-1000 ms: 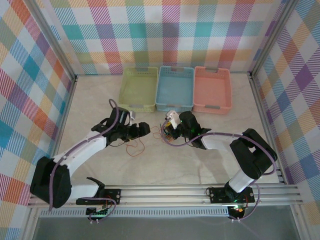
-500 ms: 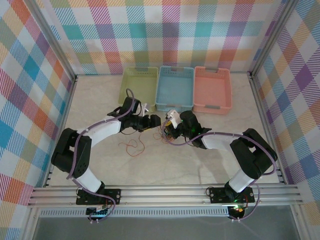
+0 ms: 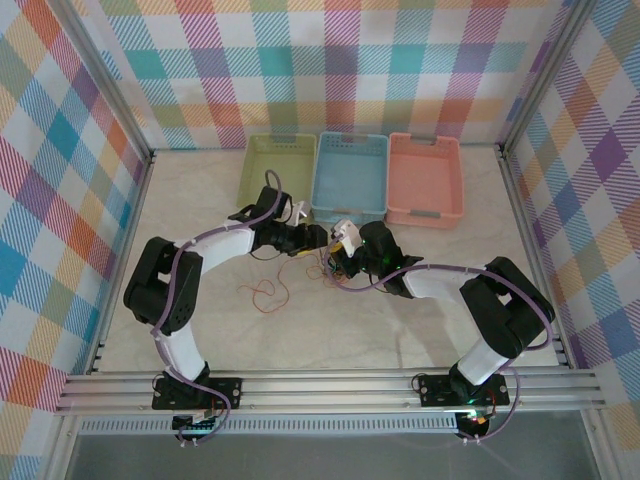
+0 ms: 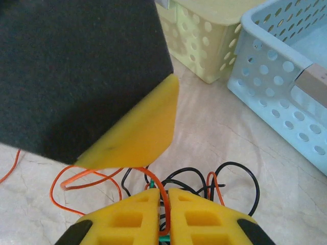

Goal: Untangle the cables

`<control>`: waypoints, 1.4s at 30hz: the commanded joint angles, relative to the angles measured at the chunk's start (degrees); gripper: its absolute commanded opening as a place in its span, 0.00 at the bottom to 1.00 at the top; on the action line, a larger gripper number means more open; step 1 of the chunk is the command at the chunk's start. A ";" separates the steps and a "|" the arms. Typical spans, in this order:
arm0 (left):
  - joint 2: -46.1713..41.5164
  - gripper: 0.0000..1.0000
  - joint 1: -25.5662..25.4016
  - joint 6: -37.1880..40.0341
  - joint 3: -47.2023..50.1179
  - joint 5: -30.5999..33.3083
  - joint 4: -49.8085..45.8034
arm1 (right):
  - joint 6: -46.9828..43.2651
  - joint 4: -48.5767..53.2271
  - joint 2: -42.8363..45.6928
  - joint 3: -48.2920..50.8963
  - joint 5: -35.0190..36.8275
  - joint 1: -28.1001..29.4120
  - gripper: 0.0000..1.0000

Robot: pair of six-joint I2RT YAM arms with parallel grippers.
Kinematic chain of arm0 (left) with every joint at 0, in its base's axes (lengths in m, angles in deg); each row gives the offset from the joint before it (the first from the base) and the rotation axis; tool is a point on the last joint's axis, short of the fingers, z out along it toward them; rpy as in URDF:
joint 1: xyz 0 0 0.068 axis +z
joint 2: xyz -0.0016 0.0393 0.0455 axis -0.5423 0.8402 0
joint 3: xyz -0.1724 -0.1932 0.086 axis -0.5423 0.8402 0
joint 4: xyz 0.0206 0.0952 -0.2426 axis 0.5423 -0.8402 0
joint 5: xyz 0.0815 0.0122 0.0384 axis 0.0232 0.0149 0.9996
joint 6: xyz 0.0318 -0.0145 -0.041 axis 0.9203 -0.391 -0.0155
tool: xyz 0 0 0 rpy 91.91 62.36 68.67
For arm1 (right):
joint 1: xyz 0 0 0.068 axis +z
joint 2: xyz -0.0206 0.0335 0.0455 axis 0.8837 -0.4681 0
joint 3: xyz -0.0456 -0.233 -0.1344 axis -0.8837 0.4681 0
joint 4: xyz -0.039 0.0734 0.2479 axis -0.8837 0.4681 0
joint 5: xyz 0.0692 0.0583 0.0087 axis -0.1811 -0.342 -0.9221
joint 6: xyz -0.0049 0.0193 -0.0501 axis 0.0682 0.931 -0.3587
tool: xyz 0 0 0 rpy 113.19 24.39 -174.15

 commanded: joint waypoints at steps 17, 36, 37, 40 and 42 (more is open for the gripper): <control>-6.39 0.63 -0.74 -2.46 5.66 1.67 4.42 | 0.42 0.45 0.16 -0.80 -1.03 -0.33 0.14; -5.41 0.58 -1.79 1.38 6.27 -4.18 1.78 | 0.42 0.51 0.18 -0.89 -1.13 -0.35 0.14; -4.94 0.57 -1.87 1.55 6.25 -4.53 1.74 | 0.45 0.51 0.10 -0.87 -1.12 -0.33 0.14; -3.76 0.52 -2.14 1.77 6.11 -4.97 1.85 | 0.42 0.59 0.05 -0.92 -1.15 -0.36 0.14; -3.24 0.51 -2.15 1.85 5.95 -5.00 1.84 | 0.47 0.56 0.01 -0.96 -1.08 -0.39 0.14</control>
